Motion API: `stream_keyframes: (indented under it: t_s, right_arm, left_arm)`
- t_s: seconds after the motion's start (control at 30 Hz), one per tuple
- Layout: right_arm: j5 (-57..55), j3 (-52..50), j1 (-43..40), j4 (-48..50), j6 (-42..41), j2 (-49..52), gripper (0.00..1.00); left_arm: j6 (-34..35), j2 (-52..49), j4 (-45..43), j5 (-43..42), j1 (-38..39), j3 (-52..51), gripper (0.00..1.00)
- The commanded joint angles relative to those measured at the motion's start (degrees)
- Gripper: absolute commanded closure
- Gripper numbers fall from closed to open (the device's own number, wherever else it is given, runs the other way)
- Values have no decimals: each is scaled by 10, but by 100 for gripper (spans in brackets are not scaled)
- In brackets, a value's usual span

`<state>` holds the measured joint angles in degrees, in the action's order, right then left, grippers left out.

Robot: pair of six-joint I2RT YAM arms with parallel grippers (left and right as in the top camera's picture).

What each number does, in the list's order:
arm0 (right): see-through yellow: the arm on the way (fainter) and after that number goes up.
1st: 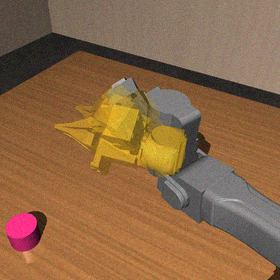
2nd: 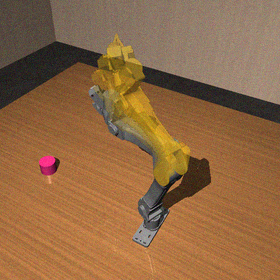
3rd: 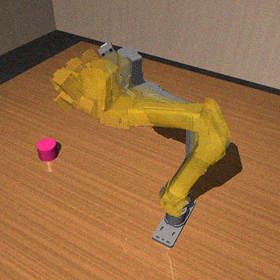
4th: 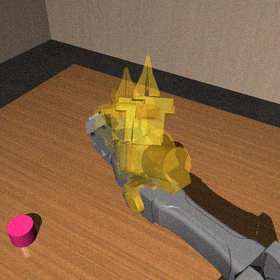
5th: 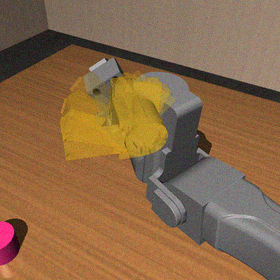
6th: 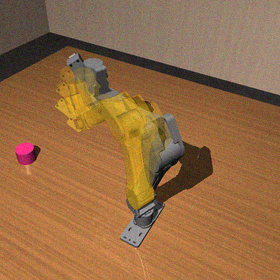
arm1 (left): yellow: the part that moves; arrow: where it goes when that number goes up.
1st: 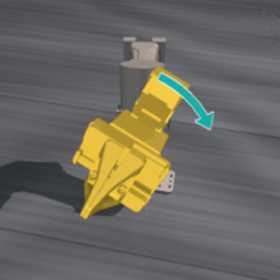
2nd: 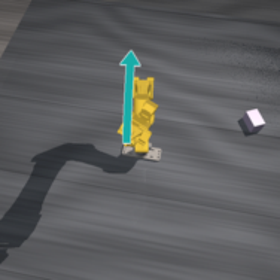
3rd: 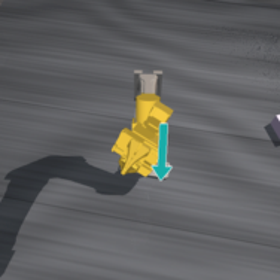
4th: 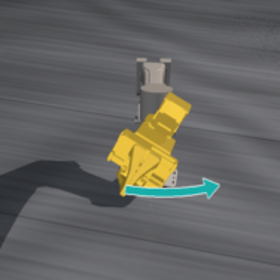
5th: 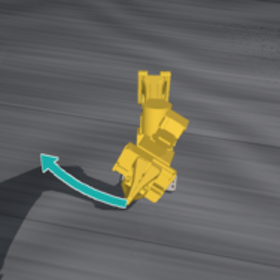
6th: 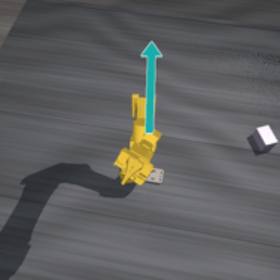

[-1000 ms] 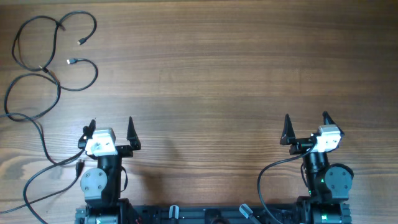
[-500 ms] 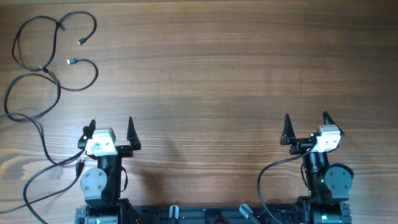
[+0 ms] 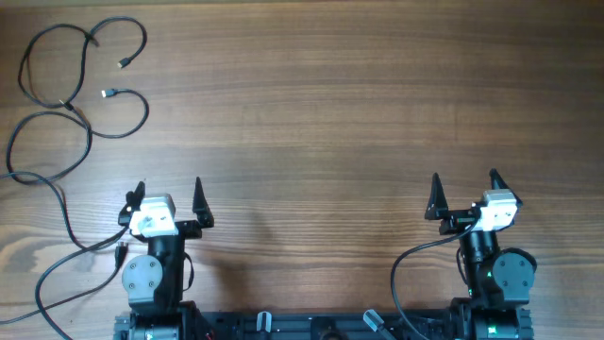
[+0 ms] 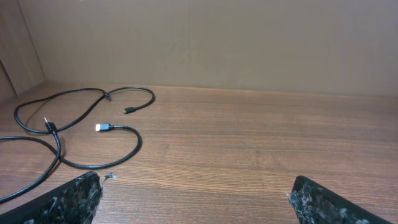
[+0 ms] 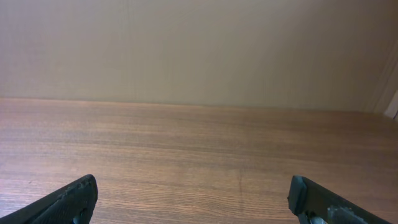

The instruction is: Untangle cables

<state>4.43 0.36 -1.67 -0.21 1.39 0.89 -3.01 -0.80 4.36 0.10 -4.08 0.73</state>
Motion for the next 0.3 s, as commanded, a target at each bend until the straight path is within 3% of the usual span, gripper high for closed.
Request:
stream_keyframes:
  t_s: [0.0, 0.27]
  right_arm:
    - [-9, -1, -1, 2, 1, -6, 0]
    - [-9, -1, -1, 2, 1, -6, 0]
  left_arm:
    - [-12, 5, 0, -9, 1, -4, 0]
    - [-12, 5, 0, -9, 1, -4, 0]
